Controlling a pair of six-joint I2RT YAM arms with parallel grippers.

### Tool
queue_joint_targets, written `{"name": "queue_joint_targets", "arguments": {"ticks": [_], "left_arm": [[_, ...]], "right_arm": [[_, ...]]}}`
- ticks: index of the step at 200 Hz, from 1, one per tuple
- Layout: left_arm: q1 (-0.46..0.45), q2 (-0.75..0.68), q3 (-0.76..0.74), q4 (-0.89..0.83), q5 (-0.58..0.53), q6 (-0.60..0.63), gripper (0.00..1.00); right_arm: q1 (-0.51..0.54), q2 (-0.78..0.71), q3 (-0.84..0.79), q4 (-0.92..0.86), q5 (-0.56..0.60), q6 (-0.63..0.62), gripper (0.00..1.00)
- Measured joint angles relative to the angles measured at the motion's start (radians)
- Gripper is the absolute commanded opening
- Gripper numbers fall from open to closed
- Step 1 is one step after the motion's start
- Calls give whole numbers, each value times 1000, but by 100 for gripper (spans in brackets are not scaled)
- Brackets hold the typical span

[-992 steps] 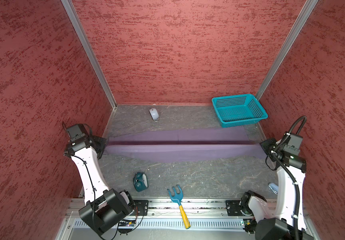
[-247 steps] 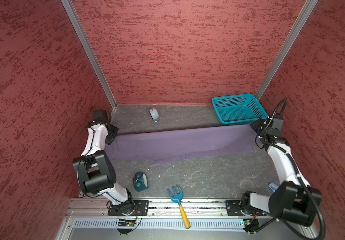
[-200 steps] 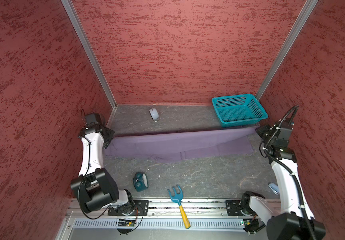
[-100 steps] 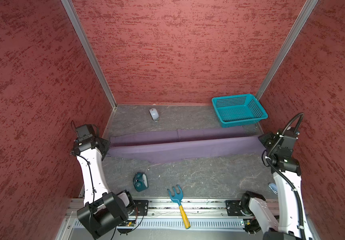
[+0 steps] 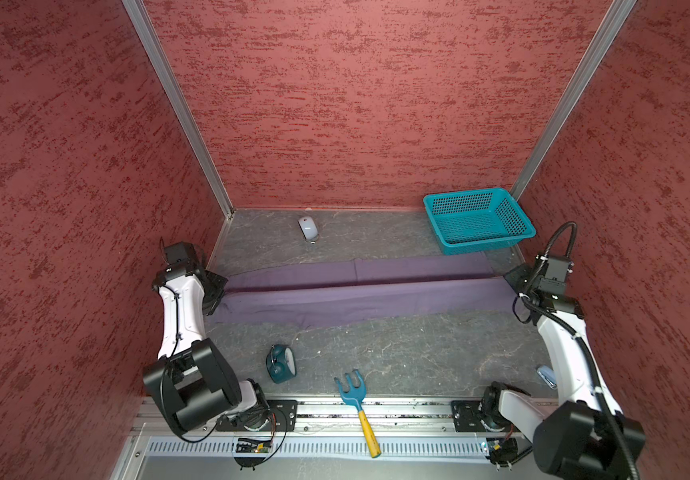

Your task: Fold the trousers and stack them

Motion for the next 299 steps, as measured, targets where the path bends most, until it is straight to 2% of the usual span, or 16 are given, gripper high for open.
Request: {"name": "queue_joint_targets", "arguments": {"ticks": [35, 107, 230, 246, 250, 255, 265, 281, 299], "left_arm": [[-59, 110, 73, 43, -22, -14, 0], [-137, 291, 169, 94, -69, -45, 0], [-160, 370, 190, 125, -98, -61, 0], [-161, 375, 190, 127, -100, -61, 12], [-161, 375, 190, 128, -100, -63, 17], [-161, 375, 190, 129, -102, -62, 24], [-161, 375, 190, 134, -117, -61, 43], [-153, 375, 195, 150, -154, -63, 66], [-143, 375, 208, 159, -182, -68, 72]], "right_arm": [[0, 156, 15, 106, -34, 3, 0], [0, 494, 151, 260, -122, 2, 0], [25, 673, 288, 341, -160, -40, 0], [25, 688, 288, 345, -160, -40, 2], [25, 692, 288, 345, -160, -40, 7], [25, 695, 288, 346, -160, -40, 18], [25, 701, 287, 352, -154, -39, 40], [15, 708, 286, 377, -131, -38, 56], [3, 709, 286, 390, -111, -43, 63]]}}
